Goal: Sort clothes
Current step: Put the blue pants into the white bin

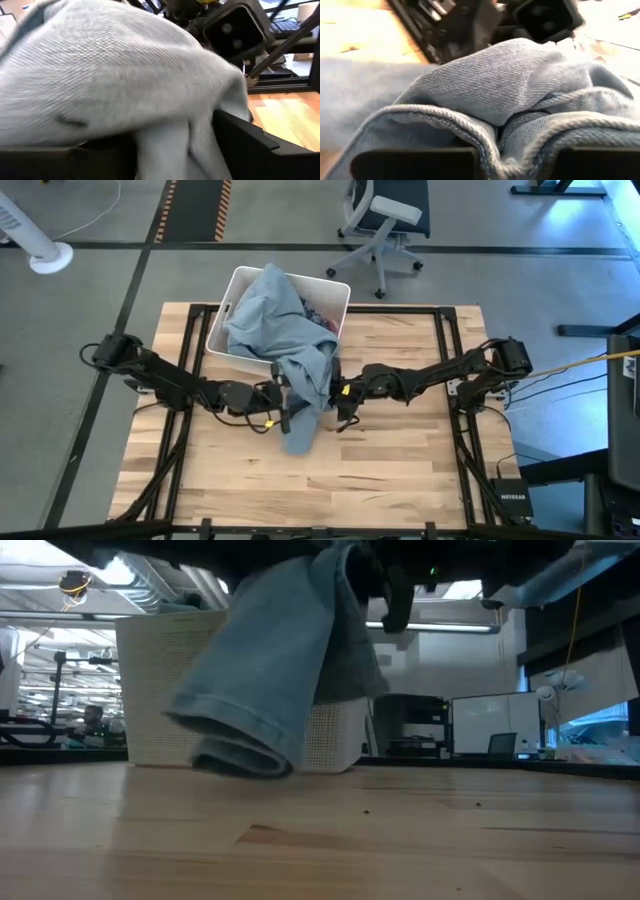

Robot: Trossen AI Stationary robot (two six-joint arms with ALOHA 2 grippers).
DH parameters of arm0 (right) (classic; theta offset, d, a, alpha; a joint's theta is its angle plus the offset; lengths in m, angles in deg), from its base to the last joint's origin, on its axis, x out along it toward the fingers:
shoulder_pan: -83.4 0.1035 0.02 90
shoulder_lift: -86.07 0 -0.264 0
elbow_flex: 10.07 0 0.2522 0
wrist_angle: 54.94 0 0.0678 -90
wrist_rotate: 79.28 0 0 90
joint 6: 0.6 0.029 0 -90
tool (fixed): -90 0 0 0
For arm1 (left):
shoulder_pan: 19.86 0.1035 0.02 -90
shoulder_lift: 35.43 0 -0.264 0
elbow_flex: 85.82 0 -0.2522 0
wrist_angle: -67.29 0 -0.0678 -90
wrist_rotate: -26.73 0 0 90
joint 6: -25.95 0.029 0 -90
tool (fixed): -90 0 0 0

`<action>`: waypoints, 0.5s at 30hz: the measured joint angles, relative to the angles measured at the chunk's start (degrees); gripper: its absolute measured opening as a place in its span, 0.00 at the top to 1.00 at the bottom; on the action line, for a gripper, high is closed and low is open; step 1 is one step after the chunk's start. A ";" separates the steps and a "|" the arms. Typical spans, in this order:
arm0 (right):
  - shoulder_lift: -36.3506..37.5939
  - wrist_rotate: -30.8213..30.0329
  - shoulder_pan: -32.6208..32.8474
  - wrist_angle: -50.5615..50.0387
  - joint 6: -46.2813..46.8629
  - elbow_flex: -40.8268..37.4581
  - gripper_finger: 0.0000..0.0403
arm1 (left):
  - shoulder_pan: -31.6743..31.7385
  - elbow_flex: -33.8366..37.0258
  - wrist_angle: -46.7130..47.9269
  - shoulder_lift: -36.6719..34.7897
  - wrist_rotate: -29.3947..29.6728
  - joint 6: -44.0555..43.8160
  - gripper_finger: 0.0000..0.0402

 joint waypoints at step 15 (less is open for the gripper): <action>4.56 -8.28 -0.25 -11.40 -1.86 7.79 0.89 | -5.74 0.31 24.84 -19.44 6.31 -4.89 0.44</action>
